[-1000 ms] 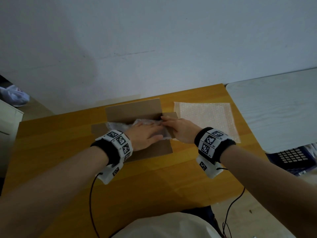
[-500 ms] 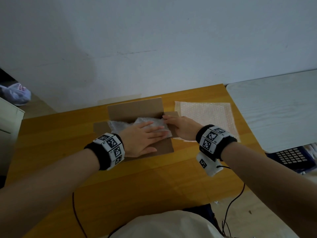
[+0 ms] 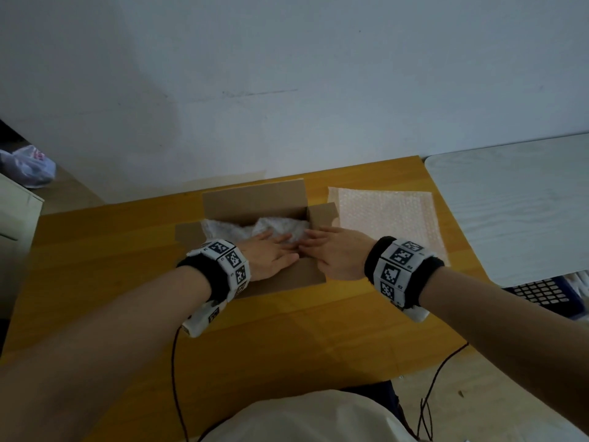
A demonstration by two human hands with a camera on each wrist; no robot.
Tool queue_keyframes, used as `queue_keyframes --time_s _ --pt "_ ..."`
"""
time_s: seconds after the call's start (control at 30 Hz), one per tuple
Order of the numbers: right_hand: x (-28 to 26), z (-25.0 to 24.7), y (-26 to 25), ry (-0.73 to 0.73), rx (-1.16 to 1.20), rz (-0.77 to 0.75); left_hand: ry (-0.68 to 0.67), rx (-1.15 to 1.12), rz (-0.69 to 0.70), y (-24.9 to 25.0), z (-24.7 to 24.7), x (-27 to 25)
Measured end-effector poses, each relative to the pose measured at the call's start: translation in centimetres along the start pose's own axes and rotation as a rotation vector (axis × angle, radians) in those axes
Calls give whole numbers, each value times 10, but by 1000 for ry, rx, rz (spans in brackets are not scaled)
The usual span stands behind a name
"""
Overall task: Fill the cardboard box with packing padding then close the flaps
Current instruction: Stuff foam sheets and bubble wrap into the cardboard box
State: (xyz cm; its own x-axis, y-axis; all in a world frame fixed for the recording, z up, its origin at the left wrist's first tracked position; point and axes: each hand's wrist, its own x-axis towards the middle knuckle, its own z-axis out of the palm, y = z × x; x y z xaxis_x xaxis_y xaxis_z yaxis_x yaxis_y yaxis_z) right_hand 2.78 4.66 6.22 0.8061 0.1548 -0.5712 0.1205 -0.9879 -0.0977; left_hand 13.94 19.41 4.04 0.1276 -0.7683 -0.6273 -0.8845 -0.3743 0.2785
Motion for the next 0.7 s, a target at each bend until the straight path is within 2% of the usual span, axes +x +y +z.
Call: queue_keyframes --time_s 0.1,0.2,0.27,0.3,0.4,0.47,0.57,0.7 --pt "8 -3 -5 -58 -50 9 17 -56 41 -3 -1 -13" --pt "9 -12 -5 -36 154 73 216 -114 35 -16 2 -39" --pt "8 -19 -5 59 275 82 335 -108 -77 -29 5 -60" --pt "9 -22 -6 114 287 84 336 -69 -175 -35 7 -68" --pt "15 -27 -13 180 245 51 196 -4 -464 -46 13 -82" --pt "22 -27 -16 142 233 33 129 -18 -498 -48 18 -86" --pt "29 -24 -20 77 246 45 125 -57 -461 -46 25 -91" --pt "38 -24 -22 50 261 62 132 -115 -592 -44 29 -92"
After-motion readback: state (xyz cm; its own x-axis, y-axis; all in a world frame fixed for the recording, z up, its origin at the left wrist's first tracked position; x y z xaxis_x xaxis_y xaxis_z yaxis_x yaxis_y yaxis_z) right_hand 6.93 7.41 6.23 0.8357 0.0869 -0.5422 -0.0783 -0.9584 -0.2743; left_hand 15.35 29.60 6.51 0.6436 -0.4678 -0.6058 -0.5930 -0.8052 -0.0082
